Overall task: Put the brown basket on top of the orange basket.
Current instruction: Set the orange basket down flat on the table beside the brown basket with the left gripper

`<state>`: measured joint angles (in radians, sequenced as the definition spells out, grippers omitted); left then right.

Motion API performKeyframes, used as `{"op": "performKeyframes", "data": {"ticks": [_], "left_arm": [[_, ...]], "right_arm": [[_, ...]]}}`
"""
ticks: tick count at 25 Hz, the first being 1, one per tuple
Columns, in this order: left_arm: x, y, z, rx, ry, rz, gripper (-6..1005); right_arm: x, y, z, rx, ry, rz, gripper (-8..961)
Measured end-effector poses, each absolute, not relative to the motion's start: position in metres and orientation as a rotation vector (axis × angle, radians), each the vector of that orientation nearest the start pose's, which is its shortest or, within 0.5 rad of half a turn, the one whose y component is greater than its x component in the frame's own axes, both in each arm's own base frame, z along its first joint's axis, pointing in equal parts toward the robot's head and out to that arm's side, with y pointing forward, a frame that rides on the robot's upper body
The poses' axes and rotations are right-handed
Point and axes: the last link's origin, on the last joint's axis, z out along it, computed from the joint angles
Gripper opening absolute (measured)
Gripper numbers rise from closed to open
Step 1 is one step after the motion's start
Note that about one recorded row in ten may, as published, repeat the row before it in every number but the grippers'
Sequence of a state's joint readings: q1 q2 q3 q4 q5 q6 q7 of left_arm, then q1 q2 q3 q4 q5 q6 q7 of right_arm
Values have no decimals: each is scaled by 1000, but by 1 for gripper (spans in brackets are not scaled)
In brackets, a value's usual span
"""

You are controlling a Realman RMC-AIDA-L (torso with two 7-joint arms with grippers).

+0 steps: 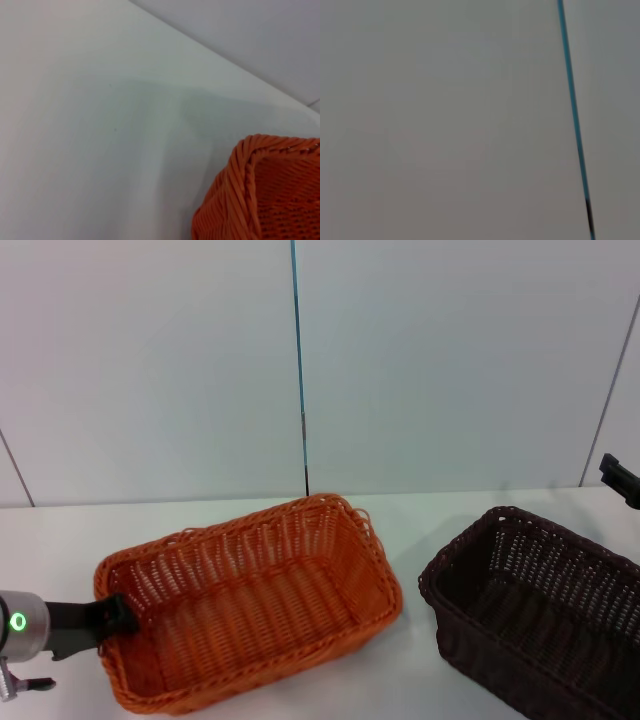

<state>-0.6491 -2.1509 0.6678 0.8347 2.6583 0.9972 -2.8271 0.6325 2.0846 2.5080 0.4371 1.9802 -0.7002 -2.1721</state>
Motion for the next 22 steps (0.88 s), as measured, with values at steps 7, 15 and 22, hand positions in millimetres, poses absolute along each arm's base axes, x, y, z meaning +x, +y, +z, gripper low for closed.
{"op": "performKeyframes", "data": {"ticks": [7,15,22], "left_arm": [[-300,395,3,-1703,-1830,-226,125],[-298,391,-4,-1751,-1831,-186,125],[-291,388,-11,-1810,-1835,-142,125]], "right_arm": [[307,434,55,-925,-1839,-1477,759],[307,434,55,-926,-1836,-1480,759],[313,430,53,-948,-1833,-1487,759]]}}
